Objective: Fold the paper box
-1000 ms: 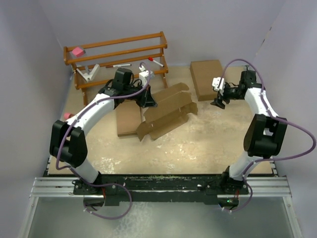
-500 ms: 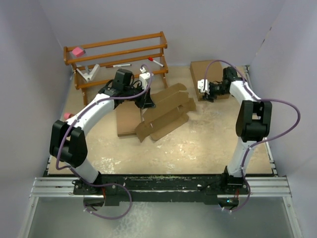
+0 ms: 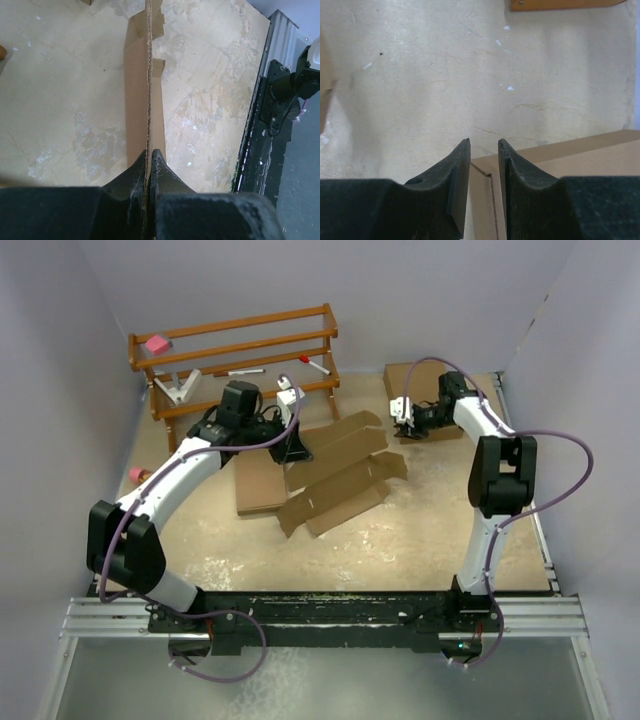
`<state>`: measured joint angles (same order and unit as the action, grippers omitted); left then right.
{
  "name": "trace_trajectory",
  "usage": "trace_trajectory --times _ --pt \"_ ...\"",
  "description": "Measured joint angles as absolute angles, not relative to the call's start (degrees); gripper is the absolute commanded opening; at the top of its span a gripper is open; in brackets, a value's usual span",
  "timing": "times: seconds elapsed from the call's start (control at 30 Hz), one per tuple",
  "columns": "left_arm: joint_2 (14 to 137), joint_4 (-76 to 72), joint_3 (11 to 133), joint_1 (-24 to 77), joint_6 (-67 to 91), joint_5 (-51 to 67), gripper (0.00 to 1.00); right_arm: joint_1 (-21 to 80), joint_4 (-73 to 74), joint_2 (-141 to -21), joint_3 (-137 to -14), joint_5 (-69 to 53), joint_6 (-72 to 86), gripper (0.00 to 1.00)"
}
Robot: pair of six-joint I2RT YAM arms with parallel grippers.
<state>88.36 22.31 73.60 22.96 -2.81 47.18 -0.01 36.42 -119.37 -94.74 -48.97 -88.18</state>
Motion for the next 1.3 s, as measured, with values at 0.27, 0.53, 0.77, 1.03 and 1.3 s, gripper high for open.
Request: trace_trajectory --times 0.27,0.53,0.77,1.03,1.3 --pt "87.09 21.93 72.44 23.03 -2.87 48.01 0.04 1.87 41.10 -119.77 -94.15 -49.08 -90.08 0.38" --pt "86.74 21.45 70.67 23.42 -3.29 47.27 0.04 2.72 48.86 -115.63 -85.93 -50.65 -97.19 0.38" --pt "85.86 21.34 69.36 24.10 -4.10 45.58 0.04 2.72 49.25 -108.92 -79.99 -51.83 -98.19 0.39" --pt "83.57 20.97 68.29 25.30 -4.16 43.79 0.04 3.01 48.62 -104.36 -74.26 -51.94 -97.43 0.41" --pt "80.73 20.16 67.11 26.48 -4.32 42.57 0.04 4.71 45.54 -103.42 -71.83 -52.03 -91.92 0.41"
